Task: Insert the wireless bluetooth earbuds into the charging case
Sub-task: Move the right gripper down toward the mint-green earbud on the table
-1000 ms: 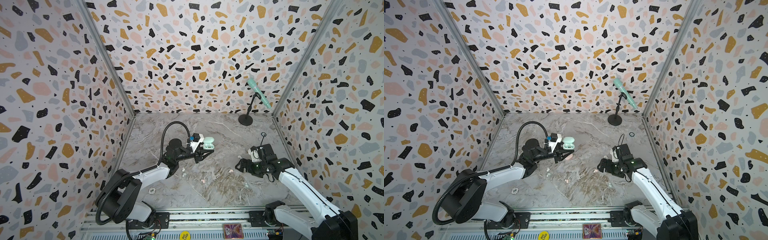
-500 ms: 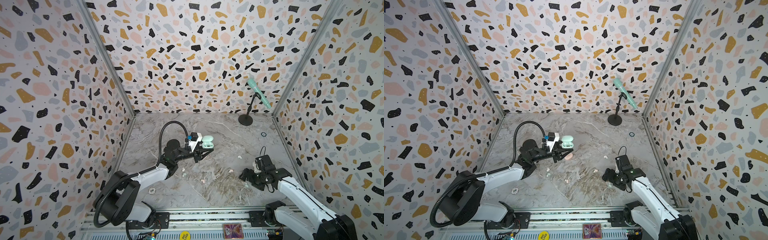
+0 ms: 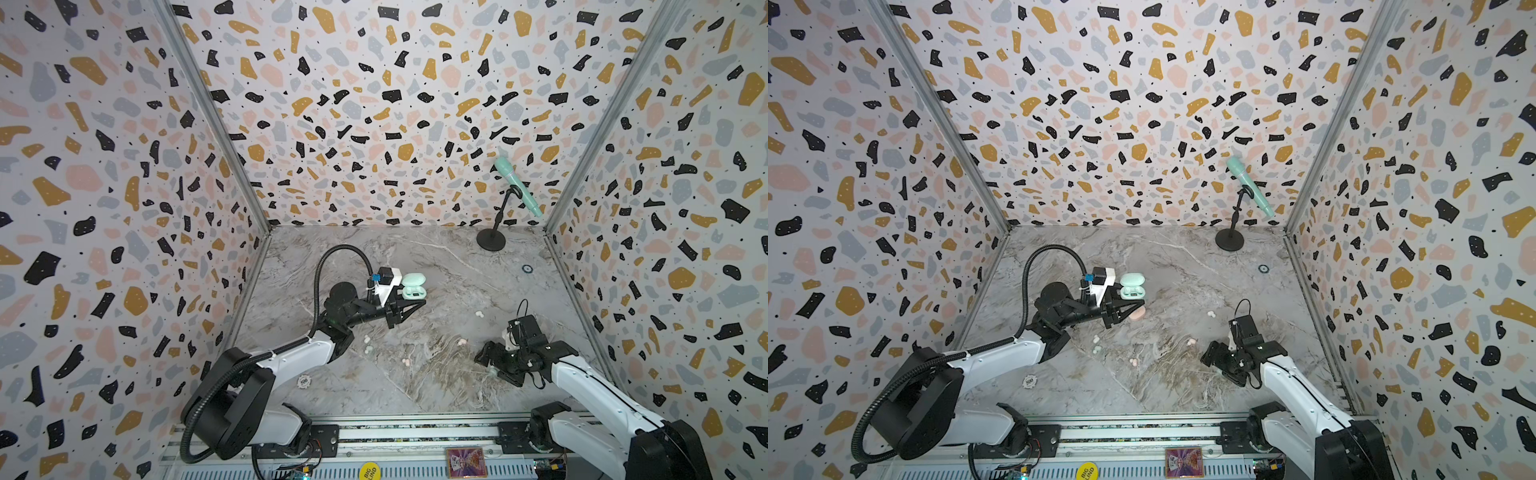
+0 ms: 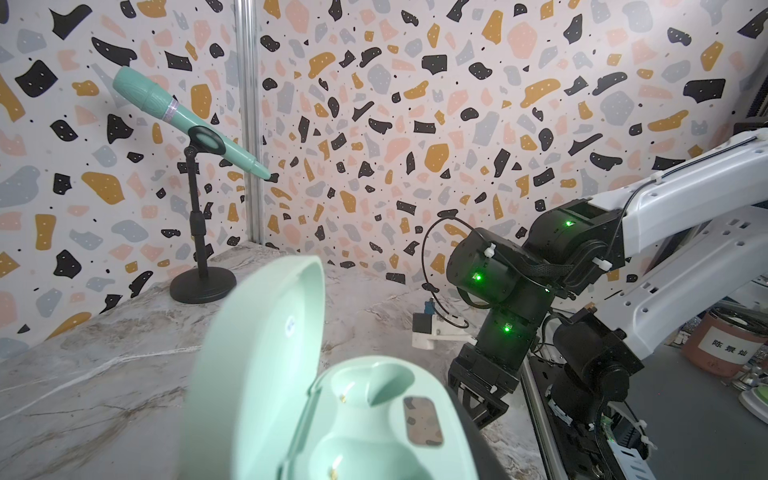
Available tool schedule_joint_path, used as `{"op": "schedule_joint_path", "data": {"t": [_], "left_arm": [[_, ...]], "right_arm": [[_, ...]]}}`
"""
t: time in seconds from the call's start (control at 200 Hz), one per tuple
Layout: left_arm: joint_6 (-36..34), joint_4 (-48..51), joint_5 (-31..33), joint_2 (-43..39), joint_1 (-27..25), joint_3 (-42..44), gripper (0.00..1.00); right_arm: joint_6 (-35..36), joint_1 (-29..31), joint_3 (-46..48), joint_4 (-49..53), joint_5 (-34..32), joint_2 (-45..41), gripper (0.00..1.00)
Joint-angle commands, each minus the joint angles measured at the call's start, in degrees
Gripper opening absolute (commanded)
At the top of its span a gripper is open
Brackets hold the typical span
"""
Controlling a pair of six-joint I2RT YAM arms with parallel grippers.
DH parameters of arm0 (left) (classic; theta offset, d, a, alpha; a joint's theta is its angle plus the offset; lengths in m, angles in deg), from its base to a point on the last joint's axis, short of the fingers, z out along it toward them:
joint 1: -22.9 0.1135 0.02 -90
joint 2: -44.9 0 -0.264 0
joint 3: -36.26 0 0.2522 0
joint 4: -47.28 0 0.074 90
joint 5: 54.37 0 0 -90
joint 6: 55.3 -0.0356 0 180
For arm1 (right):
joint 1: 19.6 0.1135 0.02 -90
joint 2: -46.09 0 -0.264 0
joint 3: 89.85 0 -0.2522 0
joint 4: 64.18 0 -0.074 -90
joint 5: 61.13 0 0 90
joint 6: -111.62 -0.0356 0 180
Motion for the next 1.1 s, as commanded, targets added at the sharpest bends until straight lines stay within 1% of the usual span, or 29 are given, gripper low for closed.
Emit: {"op": "schedule_joint_path", "data": {"t": [0.0,0.185,0.29,0.426,0.551,0.701,0.836,0.961,1.091], "left_arm": [[-0.15,-3.64,-0.15,-0.13,0.32,0.48,0.4],[-0.31,-3.51,0.02,-0.12,0.33,0.57,0.4],[-0.46,-3.48,0.11,0.05,0.33,0.56,0.4],[-0.51,-3.46,0.02,0.14,0.33,0.46,0.4],[-0.59,-3.23,0.02,0.08,0.32,0.46,0.4],[-0.61,-3.03,0.02,0.11,0.33,0.47,0.4],[-0.55,-3.13,0.02,0.1,0.28,0.38,0.4],[-0.38,-3.29,0.02,0.08,0.33,0.43,0.41],[-0.42,-3.29,0.06,-0.23,0.33,0.56,0.41]], "right_arm": [[-1.48,-0.14,0.47,-1.7,1.6,0.02,0.86],[-2.81,0.37,-1.64,-2.81,3.19,-0.53,0.86],[-3.8,1.7,-3.3,-3.7,3.67,-0.17,0.86],[-4.69,3.83,-4.97,-5.33,4.14,1.78,0.86],[-4.53,4.34,-5.82,-5.76,4.19,3.11,0.86],[-2.79,4.34,-7.09,-3.16,1.59,3.29,0.86],[-0.58,4.33,-7.61,-1.28,-1.42,4.21,0.84],[2.83,4.1,-8.48,-0.3,-4.06,6.76,0.75],[6.54,2.33,-9.97,-0.37,-4.94,9.19,0.73]]}}
